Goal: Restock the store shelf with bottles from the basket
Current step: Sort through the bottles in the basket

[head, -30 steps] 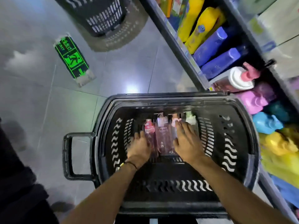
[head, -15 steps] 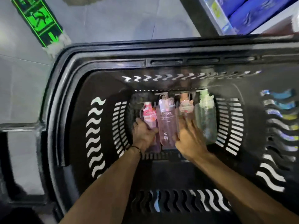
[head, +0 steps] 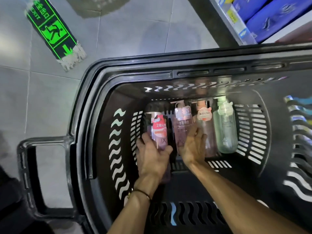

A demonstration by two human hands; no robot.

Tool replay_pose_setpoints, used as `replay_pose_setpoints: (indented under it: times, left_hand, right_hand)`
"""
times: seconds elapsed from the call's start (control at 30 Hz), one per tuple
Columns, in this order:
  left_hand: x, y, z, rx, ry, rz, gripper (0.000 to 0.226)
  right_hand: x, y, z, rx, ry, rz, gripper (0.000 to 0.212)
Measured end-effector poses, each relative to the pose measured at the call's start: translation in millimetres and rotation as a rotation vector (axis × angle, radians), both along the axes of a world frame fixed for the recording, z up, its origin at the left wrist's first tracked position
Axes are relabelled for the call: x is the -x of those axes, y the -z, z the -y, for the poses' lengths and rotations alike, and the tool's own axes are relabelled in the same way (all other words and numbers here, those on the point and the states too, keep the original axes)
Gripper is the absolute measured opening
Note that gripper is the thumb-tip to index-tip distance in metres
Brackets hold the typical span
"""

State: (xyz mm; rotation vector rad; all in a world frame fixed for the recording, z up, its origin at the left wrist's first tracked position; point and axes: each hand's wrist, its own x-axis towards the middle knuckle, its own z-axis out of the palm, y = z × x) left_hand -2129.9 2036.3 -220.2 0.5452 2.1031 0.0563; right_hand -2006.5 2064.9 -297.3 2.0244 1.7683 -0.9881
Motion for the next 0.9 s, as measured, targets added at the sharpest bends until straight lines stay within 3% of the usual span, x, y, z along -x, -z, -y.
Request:
replay_pose_setpoints:
  times: [0.27, 0.4, 0.57, 0.77, 0.8, 0.9]
  left_hand:
    - [3, -11, 13, -0.012, -0.041, -0.037, 0.07]
    - [8, -14, 6, -0.02, -0.081, -0.085, 0.062]
    - [14, -22, -2, -0.02, -0.111, -0.067, 0.071]
    - [20, -57, 5, -0.114, -0.215, 0.202, 0.052]
    - [23, -70, 6, -0.135, -0.211, 0.28, 0.048]
    - [29, -120, 5, -0.174, -0.213, 0.445, 0.047]
  right_hand:
    - [17, 20, 9, -0.103, 0.079, 0.002, 0.091]
    - [21, 28, 10, -0.019, 0.135, -0.026, 0.1]
    - [4, 20, 0, 0.148, 0.189, -0.174, 0.085]
    - [-30, -57, -5, 0.262, 0.438, -0.42, 0.121]
    - [-38, -79, -6, 0.286, 0.431, -0.425, 0.116]
    - [-55, -159, -9, 0.31, 0.444, -0.552, 0.065]
